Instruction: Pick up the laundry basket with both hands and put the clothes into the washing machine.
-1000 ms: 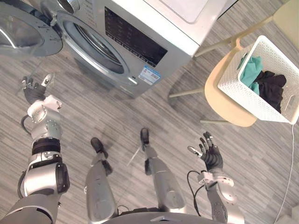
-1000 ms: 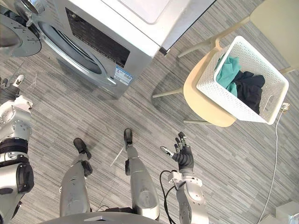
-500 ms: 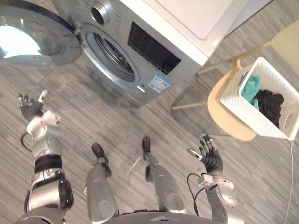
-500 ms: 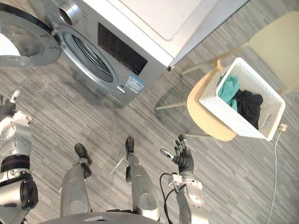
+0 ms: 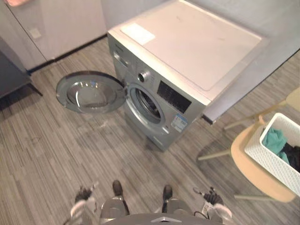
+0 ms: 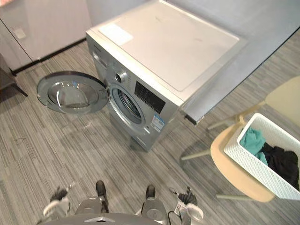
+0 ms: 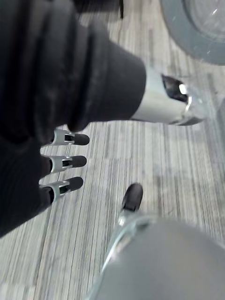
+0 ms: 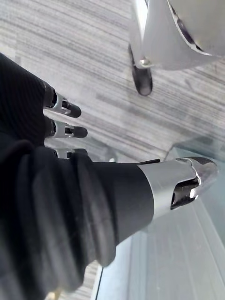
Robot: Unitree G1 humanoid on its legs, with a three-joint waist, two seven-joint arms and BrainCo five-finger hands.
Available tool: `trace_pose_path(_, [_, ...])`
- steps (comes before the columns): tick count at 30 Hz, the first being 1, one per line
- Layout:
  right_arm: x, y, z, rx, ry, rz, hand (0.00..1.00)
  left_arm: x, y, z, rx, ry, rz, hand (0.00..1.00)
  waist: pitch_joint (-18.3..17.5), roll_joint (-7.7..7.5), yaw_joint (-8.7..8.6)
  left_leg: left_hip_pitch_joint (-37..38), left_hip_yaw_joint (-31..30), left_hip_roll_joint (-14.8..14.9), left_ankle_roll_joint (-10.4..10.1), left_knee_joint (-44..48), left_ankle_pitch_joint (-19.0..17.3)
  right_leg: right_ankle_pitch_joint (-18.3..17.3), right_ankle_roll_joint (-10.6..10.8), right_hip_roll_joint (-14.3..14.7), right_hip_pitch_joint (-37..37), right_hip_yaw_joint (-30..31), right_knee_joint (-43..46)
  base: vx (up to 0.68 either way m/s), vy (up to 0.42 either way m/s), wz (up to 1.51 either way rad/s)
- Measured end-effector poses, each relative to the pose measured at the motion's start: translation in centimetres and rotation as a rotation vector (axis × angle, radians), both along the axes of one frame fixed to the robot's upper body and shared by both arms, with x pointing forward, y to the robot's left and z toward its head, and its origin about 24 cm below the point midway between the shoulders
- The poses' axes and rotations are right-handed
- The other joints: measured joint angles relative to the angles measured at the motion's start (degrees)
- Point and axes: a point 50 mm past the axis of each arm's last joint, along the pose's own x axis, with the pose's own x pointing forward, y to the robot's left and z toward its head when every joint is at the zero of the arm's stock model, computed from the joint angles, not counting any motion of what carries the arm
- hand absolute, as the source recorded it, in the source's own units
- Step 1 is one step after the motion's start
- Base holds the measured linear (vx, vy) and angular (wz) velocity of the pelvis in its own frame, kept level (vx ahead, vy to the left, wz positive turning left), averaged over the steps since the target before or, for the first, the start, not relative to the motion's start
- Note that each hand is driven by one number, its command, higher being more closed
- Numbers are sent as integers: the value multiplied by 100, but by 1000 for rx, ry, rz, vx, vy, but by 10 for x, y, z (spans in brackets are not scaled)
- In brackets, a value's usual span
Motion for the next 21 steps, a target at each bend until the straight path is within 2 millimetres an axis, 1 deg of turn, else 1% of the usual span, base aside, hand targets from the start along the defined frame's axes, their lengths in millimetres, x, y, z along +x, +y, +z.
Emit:
trace_pose_path(1, [-7,0,-3,15,22,-33,0,-10,1,-2,-12,25,32,0,-70,-25,5,101,0,-37,4,-15,-15,-55,10,-41,82,-27,41,22,39,8])
trace_pose_path(3, [-13,4,-6,38,34,-66,0,-23,1,-5,-30,67,60,0,-175,-49,-16,270,23,-80,18,-34,-78,-128,14,-92,191,-13,73,2,40,-1])
trace_pose_path(5, [-22,14,-13,84,66,-95,0,-35,-3,-7,-50,101,105,0,-323,-53,-3,522,163,-106,28,-39,-164,-149,13,-113,364,115,52,20,45,-24])
trace_pose_path(7, [-22,20,-14,100,64,-100,0,-36,-5,-8,-54,106,100,0,-341,-69,-15,598,278,-106,20,-41,-185,-142,2,-103,368,232,44,-3,31,-36])
trace_pose_path(8, [-22,23,-15,111,61,-106,0,-36,-5,-8,-52,113,85,0,-383,-14,-20,645,388,-102,20,-40,-201,-124,-25,-87,337,335,43,-13,27,-56])
trace_pose_path(9, [-20,27,-16,124,56,-106,0,-36,-7,-8,-47,123,54,0,-359,-37,-44,704,555,-92,15,-37,-229,-84,-85,-52,286,506,11,-20,32,-85])
trace_pose_path(10, [-17,30,-16,132,48,-92,0,-36,-6,-9,-37,135,20,0,-393,-32,-98,697,749,-75,-8,31,-265,27,-63,-15,108,765,26,-30,42,-103])
trace_pose_path(11, [-14,32,-15,134,37,-83,0,-33,-4,-8,-22,141,-21,0,-393,-43,-103,650,973,-63,-37,135,-316,86,-63,12,-48,970,37,-44,33,-150])
trace_pose_path(12, [-9,31,-12,126,15,-71,0,-28,-3,-7,-1,140,-76,0,-397,-50,-112,566,1406,7,-50,273,-432,189,-200,91,-338,1276,26,-49,23,-195])
trace_pose_path(13, [-4,29,-10,116,-1,-66,0,-22,-1,-6,24,135,-139,0,-397,-55,-132,578,1802,67,-49,250,-469,170,-299,75,-575,1206,-44,-44,6,-192])
trace_pose_path(14, [-3,28,-10,113,-2,-66,0,-18,-2,-5,33,131,-170,0,-396,-34,-168,589,1969,121,-51,237,-479,85,-437,67,-622,1044,-105,-59,-36,-181])
trace_pose_path(15, [-4,28,-10,108,3,-81,0,-1,-1,-2,61,100,-254,0,-365,51,-209,622,2295,351,-65,295,-515,-4,-695,29,-724,486,128,-50,-58,-113])
trace_pose_path(16, [-9,29,-12,112,18,-90,0,5,1,-1,71,89,-270,0,-355,-20,-256,638,2362,404,-102,363,-542,-31,-763,-37,-747,223,278,4,-98,-98])
trace_pose_path(17, [-23,31,-17,129,62,-127,0,21,8,4,104,56,-301,0,-326,-204,-310,762,2396,366,-182,463,-584,-12,-820,-234,-664,-260,324,46,-67,-52])
trace_pose_path(18, [-33,30,-21,134,100,-152,0,29,6,5,105,36,-317,0,-335,-224,-313,854,2333,369,-246,473,-594,40,-816,-292,-628,-551,349,67,-82,-59])
trace_pose_path(19, [-41,28,-23,130,135,-169,0,37,3,7,104,17,-332,0,-349,-244,-325,888,2295,402,-296,450,-576,45,-789,-328,-584,-719,398,22,-42,-46])
trace_pose_path(20, [-47,27,-25,133,160,-183,0,44,0,8,103,-2,-345,0,-352,-249,-393,907,2293,476,-330,441,-596,12,-681,-348,-556,-870,411,21,-127,-20])
trace_pose_path(21, [-56,27,-27,143,193,-202,0,55,-4,11,97,-37,-357,0,-352,-204,-445,854,2241,578,-362,452,-619,-46,-542,-387,-526,-1097,429,44,-128,7])
